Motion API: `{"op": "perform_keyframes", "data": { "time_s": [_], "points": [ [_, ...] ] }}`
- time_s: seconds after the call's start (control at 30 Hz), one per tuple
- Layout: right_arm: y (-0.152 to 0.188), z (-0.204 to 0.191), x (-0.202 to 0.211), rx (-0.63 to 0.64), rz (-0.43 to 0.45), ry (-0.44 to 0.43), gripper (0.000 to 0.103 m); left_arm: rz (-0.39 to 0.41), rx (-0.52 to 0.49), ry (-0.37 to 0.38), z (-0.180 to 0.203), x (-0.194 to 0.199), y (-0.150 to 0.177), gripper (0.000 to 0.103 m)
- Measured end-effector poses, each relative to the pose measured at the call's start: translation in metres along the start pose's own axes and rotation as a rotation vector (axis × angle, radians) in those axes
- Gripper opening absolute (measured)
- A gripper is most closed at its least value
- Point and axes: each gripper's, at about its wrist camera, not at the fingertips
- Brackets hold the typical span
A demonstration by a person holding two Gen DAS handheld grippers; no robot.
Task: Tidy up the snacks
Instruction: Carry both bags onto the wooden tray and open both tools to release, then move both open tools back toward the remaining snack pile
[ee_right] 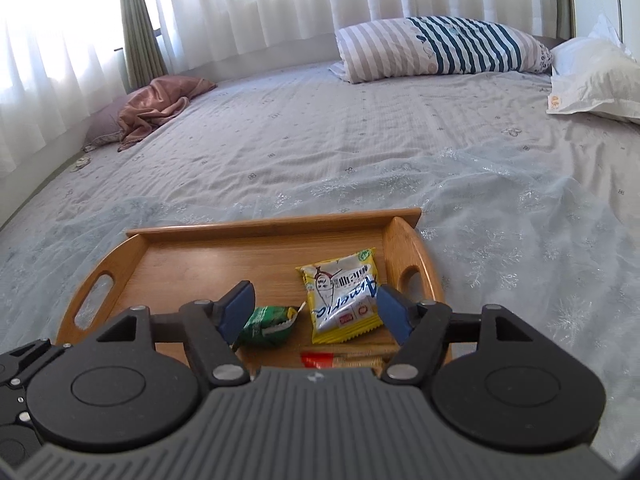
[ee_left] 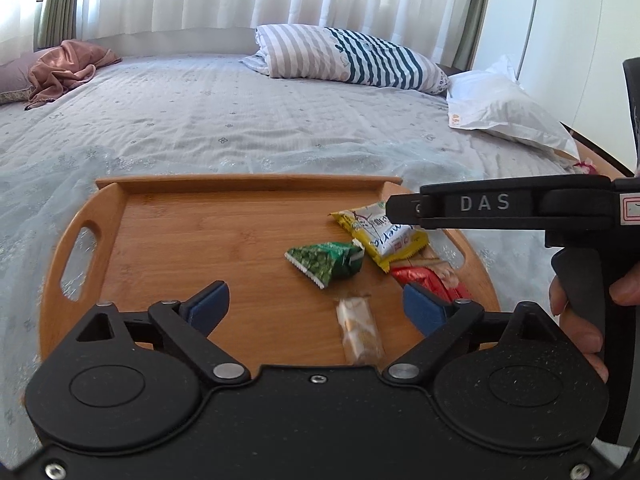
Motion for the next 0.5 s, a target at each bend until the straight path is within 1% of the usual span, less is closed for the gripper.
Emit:
{"op": "perform_keyframes", "data": {
  "time_s": [0.1, 0.4, 0.5],
  "points": [
    [0.01, 0.0, 0.016, 0.02, 0.019, -0.011, 0.082, 0.005, -0.003, 0.011, 0.003, 0.018, 0.01, 0.095],
    [0.045, -0.001, 0.059, 0.07, 0.08, -0.041, 0.086, 0.031, -0.012, 0.012, 0.01, 0.066, 0.042, 0.097],
    [0.057, -0.002, 0.071, 0.092, 0.098, -0.04, 0.087, 0.036, 0.003, 0.012, 0.008, 0.079, 0.054, 0.097]
  ]
}}
Point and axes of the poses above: each gripper's, at about its wrist camera, not at the fingertips, and x roughly against the way its jaws point, z to its right, y to its underside, and after that the axes turned 11 degrees about y, right-handed
